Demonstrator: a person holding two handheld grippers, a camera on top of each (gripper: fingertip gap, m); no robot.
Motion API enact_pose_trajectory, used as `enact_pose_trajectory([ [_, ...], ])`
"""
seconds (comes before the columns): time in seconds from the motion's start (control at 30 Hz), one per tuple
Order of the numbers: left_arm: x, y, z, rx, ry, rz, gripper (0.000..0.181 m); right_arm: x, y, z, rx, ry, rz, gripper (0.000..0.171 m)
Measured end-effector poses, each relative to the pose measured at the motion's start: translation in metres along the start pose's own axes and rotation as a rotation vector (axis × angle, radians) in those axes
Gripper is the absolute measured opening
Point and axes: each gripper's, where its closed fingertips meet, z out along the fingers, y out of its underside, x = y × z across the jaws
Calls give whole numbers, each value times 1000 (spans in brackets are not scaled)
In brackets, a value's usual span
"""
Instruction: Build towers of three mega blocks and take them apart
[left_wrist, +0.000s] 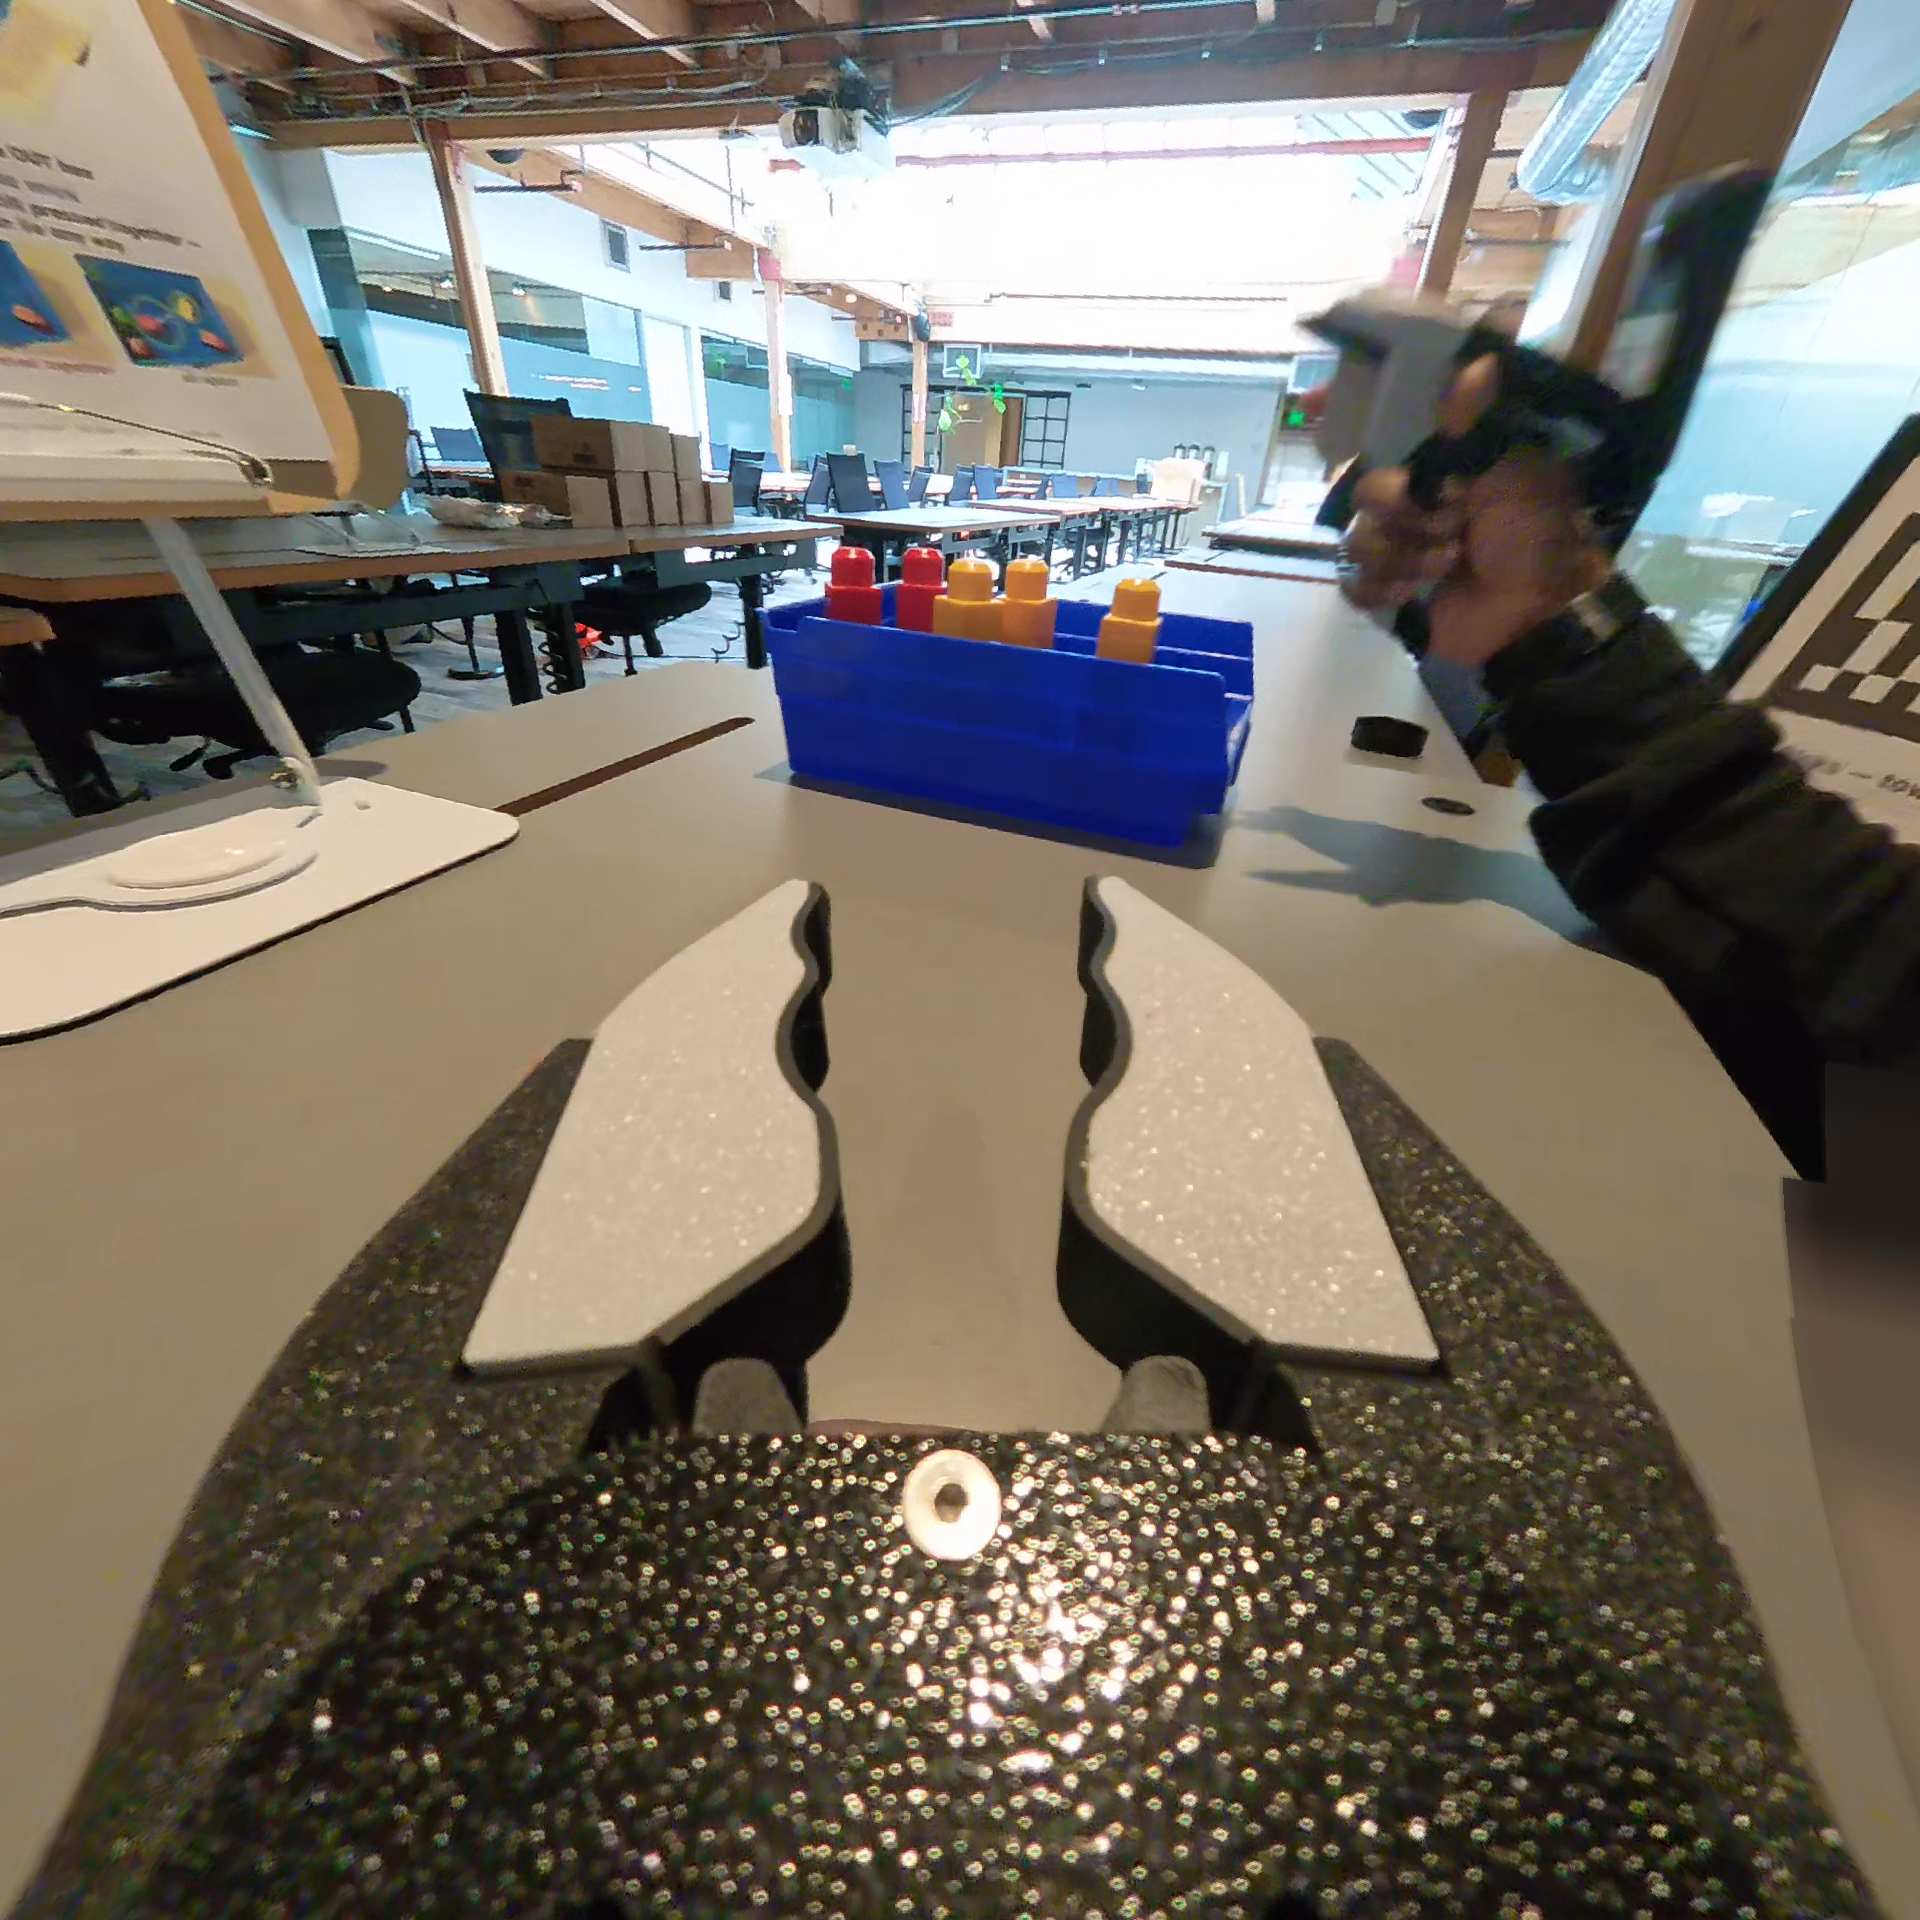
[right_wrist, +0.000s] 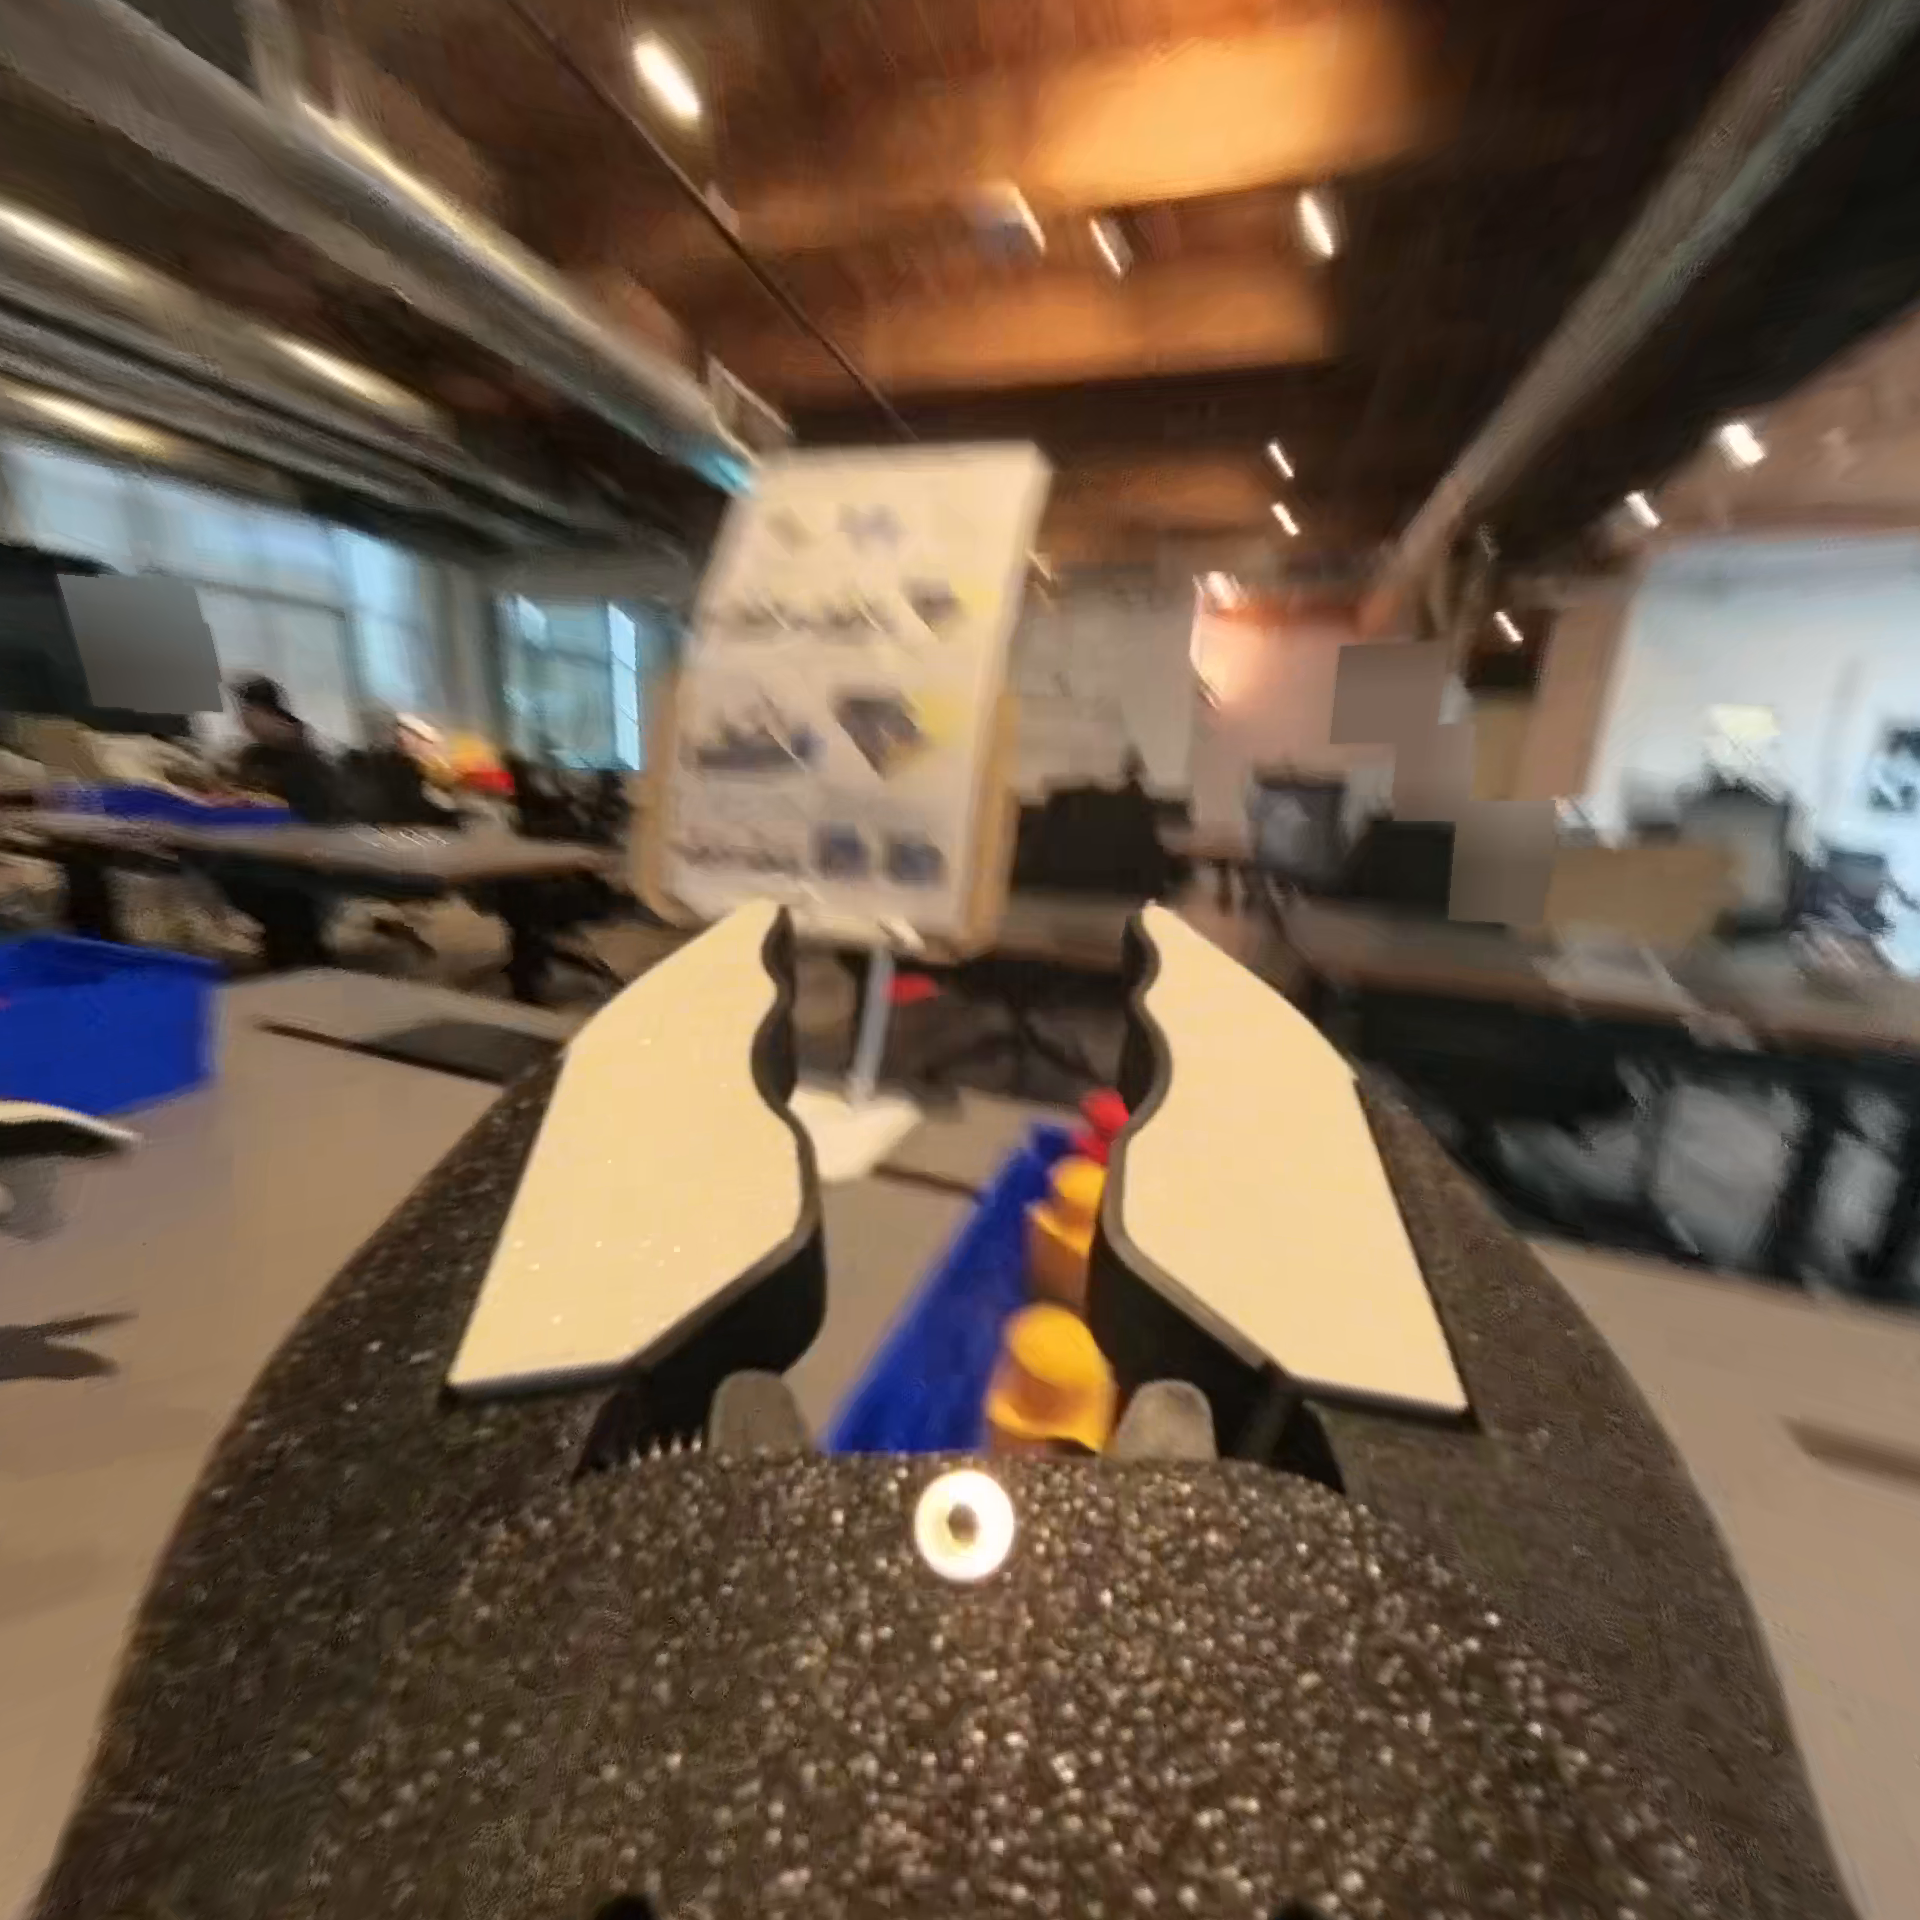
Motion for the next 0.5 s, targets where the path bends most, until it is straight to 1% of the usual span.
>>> enact_pose_trajectory([
  [0.07, -6, 4, 1, -26, -41, 24, 45, -51, -29, 2, 123, -152, -22, 46],
  [0.1, -10, 8, 1, -50, -71, 43, 45, -79, -32, 6, 141, -231, -42, 41],
  [0.13, -15, 12, 1, -76, -107, 62, 46, -108, -26, 14, 125, -303, -66, 36],
  [0.17, -19, 15, 1, -97, -141, 78, 47, -136, -12, 24, 78, -369, -98, 35],
  [0.2, -23, 15, 0, -105, -171, 94, 47, -163, 11, 35, 11, -432, -138, 35],
  [0.3, -37, 13, -8, -114, -276, 147, 47, -234, 113, 57, -283, -604, -233, 34],
  [0.33, -42, 9, -12, -110, -311, 169, 47, -251, 147, 55, -429, -642, -294, 37],
  [0.37, -47, 2, -18, -103, -353, 193, 47, -264, 170, 48, -525, -670, -388, 47],
  [0.4, -52, -6, -26, -91, -401, 220, 47, -276, 183, 41, -539, -694, -474, 45],
  [0.43, -58, -17, -36, -75, -454, 249, 47, -287, 191, 33, -532, -733, -534, 38],
  [0.5, -76, -37, -71, -72, -632, 302, 46, -303, 203, 20, -549, -801, -558, 38],
])
